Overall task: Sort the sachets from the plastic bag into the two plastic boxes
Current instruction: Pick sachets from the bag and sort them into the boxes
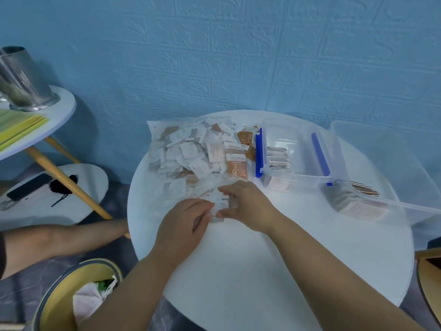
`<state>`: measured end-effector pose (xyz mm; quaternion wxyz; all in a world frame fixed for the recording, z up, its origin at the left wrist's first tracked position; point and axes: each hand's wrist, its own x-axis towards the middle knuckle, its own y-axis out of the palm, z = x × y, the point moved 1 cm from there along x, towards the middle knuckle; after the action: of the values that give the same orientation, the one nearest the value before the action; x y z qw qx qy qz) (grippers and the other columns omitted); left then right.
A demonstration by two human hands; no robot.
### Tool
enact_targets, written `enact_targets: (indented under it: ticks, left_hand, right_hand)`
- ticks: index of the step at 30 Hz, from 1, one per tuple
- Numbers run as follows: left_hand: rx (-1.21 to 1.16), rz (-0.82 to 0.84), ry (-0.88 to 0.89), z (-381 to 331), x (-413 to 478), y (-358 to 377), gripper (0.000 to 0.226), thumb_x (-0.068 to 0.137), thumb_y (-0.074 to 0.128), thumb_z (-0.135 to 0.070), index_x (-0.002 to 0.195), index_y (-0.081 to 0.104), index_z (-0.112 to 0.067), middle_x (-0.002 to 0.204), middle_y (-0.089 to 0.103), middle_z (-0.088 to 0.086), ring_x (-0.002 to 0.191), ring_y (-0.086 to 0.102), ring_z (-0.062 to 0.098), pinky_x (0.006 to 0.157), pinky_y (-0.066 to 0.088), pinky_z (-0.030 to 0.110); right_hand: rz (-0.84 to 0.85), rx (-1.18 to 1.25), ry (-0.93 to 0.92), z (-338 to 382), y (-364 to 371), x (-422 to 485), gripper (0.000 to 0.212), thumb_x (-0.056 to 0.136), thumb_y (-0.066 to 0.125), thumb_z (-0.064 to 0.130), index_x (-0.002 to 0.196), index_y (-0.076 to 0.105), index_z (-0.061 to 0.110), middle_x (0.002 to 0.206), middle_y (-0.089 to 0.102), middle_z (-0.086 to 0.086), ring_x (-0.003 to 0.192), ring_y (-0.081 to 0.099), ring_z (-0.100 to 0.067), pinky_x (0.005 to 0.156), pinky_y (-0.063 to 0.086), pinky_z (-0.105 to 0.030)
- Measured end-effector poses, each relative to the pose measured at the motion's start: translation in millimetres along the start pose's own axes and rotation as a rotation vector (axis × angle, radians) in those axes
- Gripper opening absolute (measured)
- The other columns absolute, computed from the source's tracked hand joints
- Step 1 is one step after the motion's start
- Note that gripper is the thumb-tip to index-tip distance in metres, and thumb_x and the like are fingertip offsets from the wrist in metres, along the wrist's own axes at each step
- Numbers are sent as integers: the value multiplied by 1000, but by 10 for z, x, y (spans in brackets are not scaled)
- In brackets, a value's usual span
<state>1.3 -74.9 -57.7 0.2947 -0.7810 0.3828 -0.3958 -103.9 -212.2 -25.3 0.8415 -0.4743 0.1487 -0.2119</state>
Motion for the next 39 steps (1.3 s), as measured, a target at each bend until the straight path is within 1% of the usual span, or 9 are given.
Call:
enact_targets:
  ticks: [3, 6, 12, 17, 23, 28, 30, 35, 39]
  left_hand:
    - [-20, -85, -45, -10, 23, -80, 41, 88, 38, -33, 104, 69, -11, 103, 68, 1, 99, 52, 6, 90, 32, 5]
    - [-4, -152, -81, 34, 143, -203, 34, 88, 44, -24, 104, 70, -9, 104, 70, 3, 97, 59, 11, 88, 38, 12]
    - [90, 19, -106, 184, 408, -362, 24, 91, 55, -12, 109, 69, -16, 110, 68, -1, 104, 60, 17, 91, 40, 22]
    - [218, 134, -48, 255, 243, -304, 46, 88, 37, -36, 105, 70, -10, 109, 68, 7, 99, 63, 27, 87, 41, 26]
    - [108, 264, 11, 166, 111, -237, 64, 83, 21, -54, 122, 61, -22, 133, 53, -8, 123, 45, 6, 100, 27, 13]
    - [9, 16, 100, 139, 77, -296, 38, 88, 41, -31, 104, 71, -12, 104, 70, -1, 98, 58, 5, 88, 41, 15]
    - [103, -84, 51, 184, 101, -332, 39, 88, 42, -29, 102, 71, -7, 100, 71, 4, 94, 64, 14, 85, 42, 16]
    - [212, 121, -306, 257, 188, -268, 45, 88, 57, -37, 126, 55, -13, 125, 56, 4, 116, 47, 22, 96, 34, 28]
    - [166, 125, -413, 187, 296, -202, 49, 77, 70, -40, 121, 58, -20, 112, 56, 3, 104, 49, 21, 89, 41, 32]
  right_hand:
    - [-5, 181, 53, 15, -65, 4, 56, 77, 74, 24, 129, 53, 21, 119, 54, 0, 83, 49, -4, 67, 36, -8]
    - [7, 268, 61, 8, -125, -16, 37, 81, 69, 17, 118, 62, 18, 103, 58, 4, 68, 47, -3, 60, 37, -5]
    - [-132, 285, 77, 8, -247, 29, 24, 91, 56, 15, 114, 59, 18, 99, 61, 6, 84, 56, -12, 66, 41, -15]
    - [-186, 318, 90, 12, -215, 109, 28, 91, 55, 14, 119, 56, 16, 102, 57, 6, 88, 55, -16, 75, 39, -19]
    - [-192, 413, 137, 1, -153, 147, 33, 91, 55, 15, 124, 54, 15, 107, 61, 1, 91, 59, -20, 82, 45, -27]
    - [-200, 451, 139, 15, -178, 161, 34, 91, 56, 14, 125, 54, 16, 115, 61, -1, 97, 61, -22, 90, 46, -30]
    - [-198, 469, 136, 19, -171, 154, 32, 90, 56, 14, 123, 55, 17, 112, 62, -2, 95, 61, -23, 90, 47, -32]
    - [-182, 473, 108, 2, -121, 123, 25, 90, 56, 13, 115, 58, 18, 73, 53, 15, 70, 52, -10, 69, 41, -21]
    - [-162, 504, 97, -22, -103, 75, 20, 91, 56, 15, 108, 56, 25, 69, 49, 19, 61, 49, 0, 59, 37, -10]
